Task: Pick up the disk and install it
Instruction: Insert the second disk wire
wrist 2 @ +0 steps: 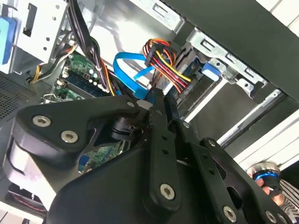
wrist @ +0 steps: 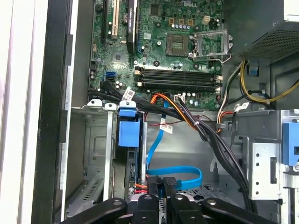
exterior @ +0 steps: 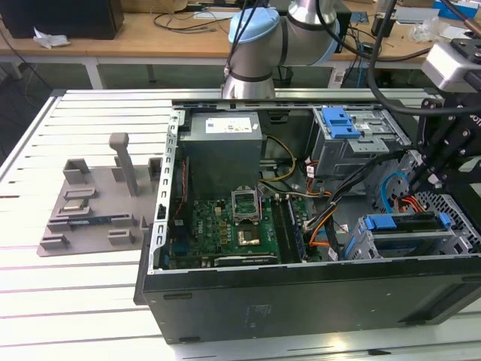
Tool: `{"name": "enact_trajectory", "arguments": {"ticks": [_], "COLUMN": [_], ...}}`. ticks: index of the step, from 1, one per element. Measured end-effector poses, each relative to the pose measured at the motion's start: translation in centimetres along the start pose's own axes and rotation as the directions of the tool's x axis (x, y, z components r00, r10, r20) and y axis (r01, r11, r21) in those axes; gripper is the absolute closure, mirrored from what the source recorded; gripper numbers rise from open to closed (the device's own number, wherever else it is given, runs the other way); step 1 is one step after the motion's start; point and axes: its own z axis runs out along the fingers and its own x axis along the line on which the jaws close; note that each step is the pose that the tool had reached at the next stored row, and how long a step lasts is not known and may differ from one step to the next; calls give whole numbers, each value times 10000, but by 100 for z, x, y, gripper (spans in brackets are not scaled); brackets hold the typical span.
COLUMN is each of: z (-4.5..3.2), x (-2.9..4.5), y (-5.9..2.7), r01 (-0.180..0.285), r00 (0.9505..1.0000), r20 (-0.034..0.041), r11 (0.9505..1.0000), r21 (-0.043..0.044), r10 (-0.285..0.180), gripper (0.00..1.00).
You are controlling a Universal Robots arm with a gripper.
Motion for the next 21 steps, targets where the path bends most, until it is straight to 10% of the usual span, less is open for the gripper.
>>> {"name": "enact_trajectory", "arguments": {"ticks": [21], "z": [233], "x": [223], "y": [-4], "r01": [252], "r00": [9997], "r20": [-22], "r11": [9996], "r21": [-100], "r10": [-253], "gripper": [84]}}
